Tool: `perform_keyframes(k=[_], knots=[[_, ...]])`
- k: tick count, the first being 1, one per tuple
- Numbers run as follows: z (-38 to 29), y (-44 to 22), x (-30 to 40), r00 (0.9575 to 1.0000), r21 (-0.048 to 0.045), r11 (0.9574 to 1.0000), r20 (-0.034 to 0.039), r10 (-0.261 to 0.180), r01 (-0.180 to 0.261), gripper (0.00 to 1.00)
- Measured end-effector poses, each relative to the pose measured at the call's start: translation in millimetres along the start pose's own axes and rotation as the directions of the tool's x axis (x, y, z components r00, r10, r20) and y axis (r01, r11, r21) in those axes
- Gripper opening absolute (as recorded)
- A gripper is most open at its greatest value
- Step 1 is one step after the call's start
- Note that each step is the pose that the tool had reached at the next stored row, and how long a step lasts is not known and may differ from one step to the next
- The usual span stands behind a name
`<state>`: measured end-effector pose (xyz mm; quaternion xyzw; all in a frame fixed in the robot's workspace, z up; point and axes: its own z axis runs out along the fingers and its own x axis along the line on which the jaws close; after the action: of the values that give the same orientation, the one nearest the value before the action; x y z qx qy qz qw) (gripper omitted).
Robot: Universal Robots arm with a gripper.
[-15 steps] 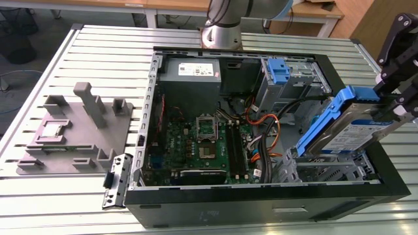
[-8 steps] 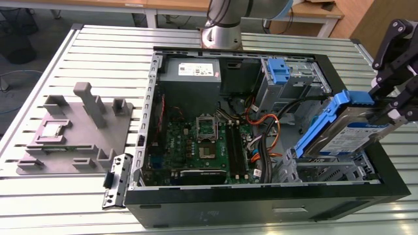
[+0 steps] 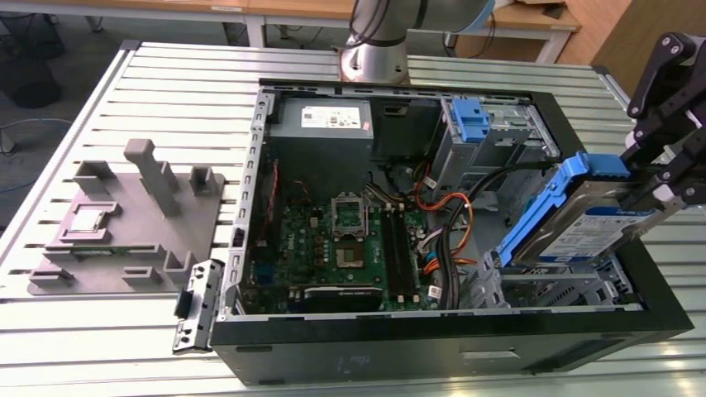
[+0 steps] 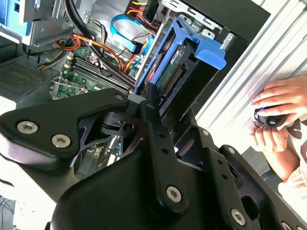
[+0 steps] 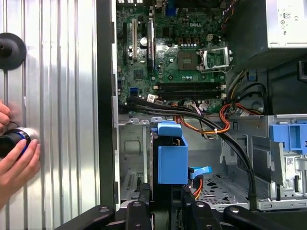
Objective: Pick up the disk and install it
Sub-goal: 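Insert the disk into the insertion slot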
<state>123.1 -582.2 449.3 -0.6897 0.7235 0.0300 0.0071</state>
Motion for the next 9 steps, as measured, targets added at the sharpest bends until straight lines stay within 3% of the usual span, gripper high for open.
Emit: perform_keyframes(k=[9], knots=[[-5.3,0.2,-0.3,1.0000,0.0002,1.0000,-0.0024,0.003,-0.003,0.35]])
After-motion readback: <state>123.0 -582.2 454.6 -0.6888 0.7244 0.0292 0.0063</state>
